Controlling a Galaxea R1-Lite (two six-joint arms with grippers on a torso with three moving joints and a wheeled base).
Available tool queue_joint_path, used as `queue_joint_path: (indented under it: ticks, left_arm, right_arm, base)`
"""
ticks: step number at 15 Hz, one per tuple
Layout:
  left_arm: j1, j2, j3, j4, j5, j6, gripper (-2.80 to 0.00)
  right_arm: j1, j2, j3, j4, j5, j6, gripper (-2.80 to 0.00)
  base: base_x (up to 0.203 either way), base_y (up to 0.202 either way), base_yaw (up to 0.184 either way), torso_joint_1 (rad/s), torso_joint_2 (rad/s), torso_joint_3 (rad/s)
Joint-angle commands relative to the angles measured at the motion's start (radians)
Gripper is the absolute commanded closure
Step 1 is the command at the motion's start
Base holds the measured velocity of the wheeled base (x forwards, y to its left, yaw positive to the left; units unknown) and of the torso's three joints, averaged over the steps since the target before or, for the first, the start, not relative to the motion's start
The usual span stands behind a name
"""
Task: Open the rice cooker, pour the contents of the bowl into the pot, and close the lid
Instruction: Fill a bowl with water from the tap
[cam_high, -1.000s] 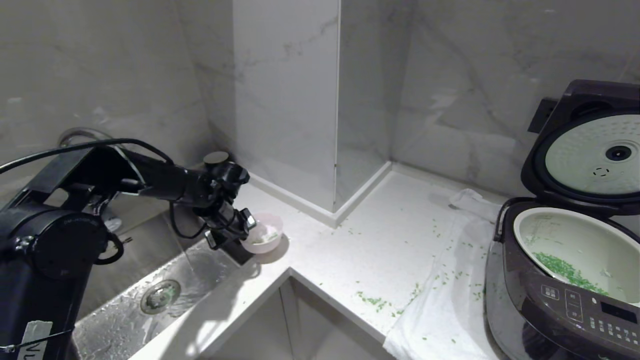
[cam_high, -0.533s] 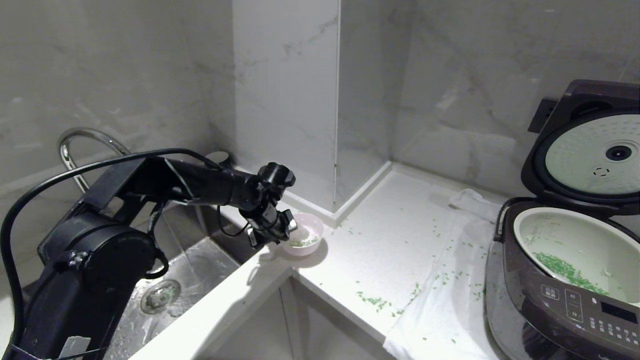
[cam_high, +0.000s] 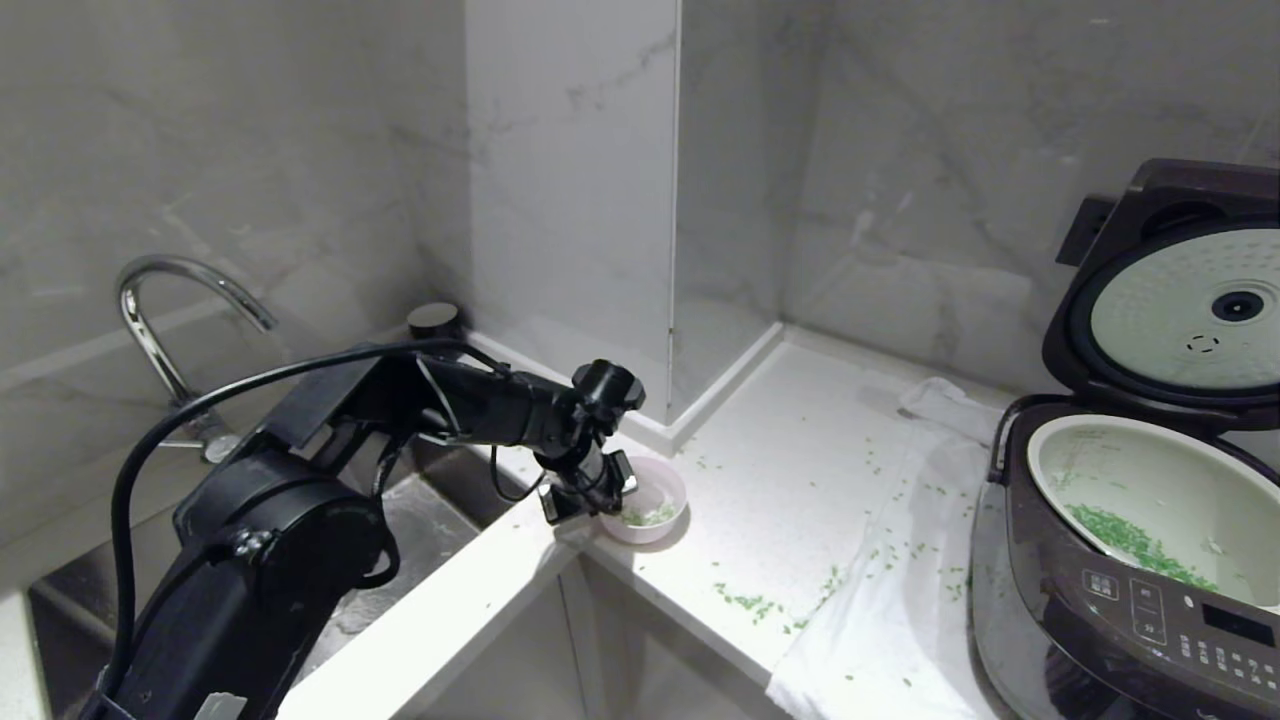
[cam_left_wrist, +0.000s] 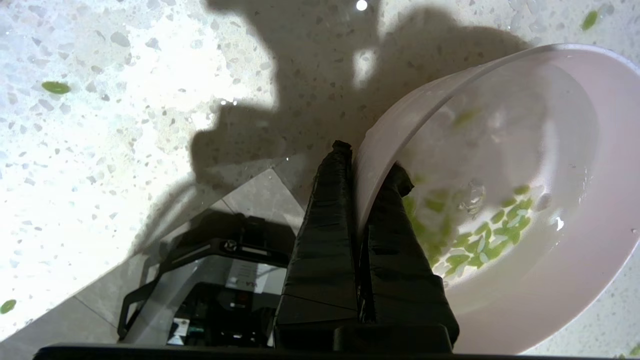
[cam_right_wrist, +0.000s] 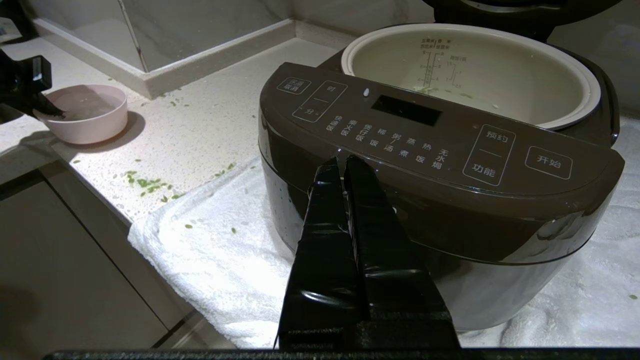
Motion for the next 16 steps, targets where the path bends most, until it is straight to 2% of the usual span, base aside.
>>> queue_joint_path:
  ticks: [1, 2, 3, 11, 16]
  left_arm:
    - [-0.006, 0.019, -0.012, 0.003, 0.003, -0.007, 0.00]
    - [-0.006, 0.020, -0.015, 0.003, 0.003, -0.012, 0.00]
    - [-0.006, 0.020, -0.016, 0.003, 0.003, -0.014, -2.80]
    - [0.018, -0.086, 0.009, 0.010, 0.008, -0.020, -2.80]
    - [0.081, -0.277, 0.167, 0.008, 0.006, -0.011, -2.80]
  right_arm:
    - [0.000, 0.001, 0.000, 0.000, 0.000, 0.000, 0.00]
    - [0.000, 0.001, 0.000, 0.000, 0.000, 0.000, 0.00]
    - [0.000, 0.001, 0.000, 0.000, 0.000, 0.000, 0.00]
    - [0.000, 0.001, 0.000, 0.000, 0.000, 0.000, 0.00]
    - [0.000, 0.001, 0.000, 0.000, 0.000, 0.000, 0.00]
  base:
    - [0.000, 0.000, 0.000, 0.000, 0.00, 0.000]
    - [0.000, 0.000, 0.000, 0.000, 0.00, 0.000]
    - [0.000, 0.000, 0.000, 0.000, 0.00, 0.000]
    - [0.000, 0.000, 0.000, 0.000, 0.00, 0.000]
    - [0.000, 0.000, 0.000, 0.000, 0.00, 0.000]
